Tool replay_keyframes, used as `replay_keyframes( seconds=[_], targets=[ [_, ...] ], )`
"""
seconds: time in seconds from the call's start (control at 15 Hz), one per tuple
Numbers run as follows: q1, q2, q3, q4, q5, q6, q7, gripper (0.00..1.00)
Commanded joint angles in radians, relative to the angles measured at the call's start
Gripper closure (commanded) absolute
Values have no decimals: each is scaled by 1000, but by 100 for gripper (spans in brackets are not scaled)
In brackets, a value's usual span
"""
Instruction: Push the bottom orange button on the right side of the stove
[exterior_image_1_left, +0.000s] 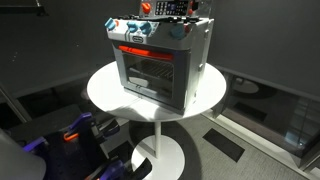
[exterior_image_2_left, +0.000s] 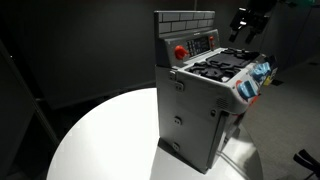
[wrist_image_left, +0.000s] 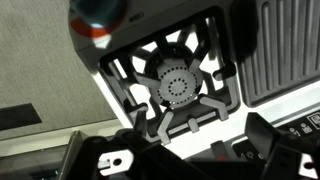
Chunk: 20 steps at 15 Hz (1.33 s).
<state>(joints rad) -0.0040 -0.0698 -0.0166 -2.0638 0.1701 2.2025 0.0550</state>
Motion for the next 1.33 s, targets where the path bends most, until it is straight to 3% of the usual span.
replay_keyframes(
  seconds=[0.0, 0.67, 1.0, 1.27],
  targets=[
    [-7, -83, -10, -35, -3, -111, -49, 0],
    [-15, -275, -7, -113, -159, -279, -38, 0],
    [-13, -340, -10, -145, -176, -317, -47, 0],
    [-9, -321, -9, -133, -160, -315, -35, 0]
  ],
)
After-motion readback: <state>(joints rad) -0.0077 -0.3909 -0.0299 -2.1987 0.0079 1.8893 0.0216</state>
